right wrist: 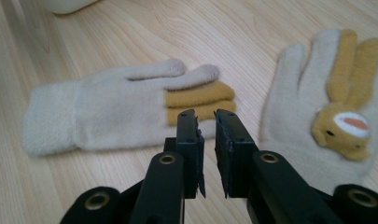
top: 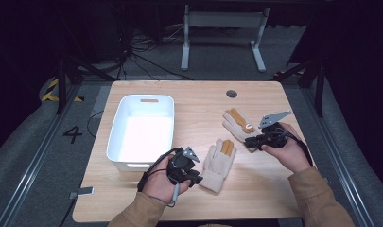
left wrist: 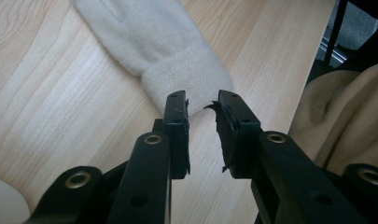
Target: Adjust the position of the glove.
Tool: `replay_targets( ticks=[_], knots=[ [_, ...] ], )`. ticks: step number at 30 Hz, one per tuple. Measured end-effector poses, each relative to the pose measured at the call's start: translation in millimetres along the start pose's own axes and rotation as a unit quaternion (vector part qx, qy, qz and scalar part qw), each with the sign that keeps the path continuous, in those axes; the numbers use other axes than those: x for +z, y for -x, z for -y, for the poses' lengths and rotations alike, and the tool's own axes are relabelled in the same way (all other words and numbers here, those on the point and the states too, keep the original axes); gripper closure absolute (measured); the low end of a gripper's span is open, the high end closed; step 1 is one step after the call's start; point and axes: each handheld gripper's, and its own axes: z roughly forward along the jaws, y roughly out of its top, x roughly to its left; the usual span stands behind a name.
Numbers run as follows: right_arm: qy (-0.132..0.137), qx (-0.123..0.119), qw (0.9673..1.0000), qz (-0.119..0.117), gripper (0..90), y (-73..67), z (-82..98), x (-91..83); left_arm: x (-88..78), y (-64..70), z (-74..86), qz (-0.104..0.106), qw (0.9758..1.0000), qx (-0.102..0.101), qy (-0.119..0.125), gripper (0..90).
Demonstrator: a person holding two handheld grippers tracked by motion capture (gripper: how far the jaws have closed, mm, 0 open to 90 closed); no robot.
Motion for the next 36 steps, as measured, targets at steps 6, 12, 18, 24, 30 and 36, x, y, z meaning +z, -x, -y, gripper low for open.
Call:
replay_targets(
  ticks=[6, 12, 18, 24, 30, 36],
  knots=[
    [-0.004, 0.004, 1.0, -0.006, 75.5, 2.9, -5.6, 12.3, 3.0, 1.5, 4.7, 0.0, 1.0, -0.006, -0.005, 77.8],
    [0.006, 0.013, 0.9999, -0.008, 72.6, 6.6, -9.0, 25.2, 6.6, 1.6, 7.1, -0.002, 0.9999, -0.01, -0.008, 76.5],
    [-0.002, 0.014, 0.9999, -0.006, 70.8, 8.8, -9.4, 44.4, 12.4, 1.5, 7.5, -0.002, 0.9999, -0.008, -0.013, 75.7],
    [-0.011, 0.021, 0.9997, -0.002, 68.8, 13.3, -9.3, 64.7, 18.5, 0.7, 7.8, -0.002, 0.9998, -0.009, -0.016, 75.0],
    [0.002, 0.024, 0.9996, 0.011, 68.5, 14.4, -11.9, 79.8, 25.4, -2.3, 9.0, -0.002, 0.9997, -0.014, -0.019, 72.7],
    [0.002, 0.028, 0.9994, 0.018, 67.7, 18.6, -11.3, 89.8, 30.7, -3.3, 9.7, -0.008, 0.9995, -0.018, -0.023, 69.4]
  ],
)
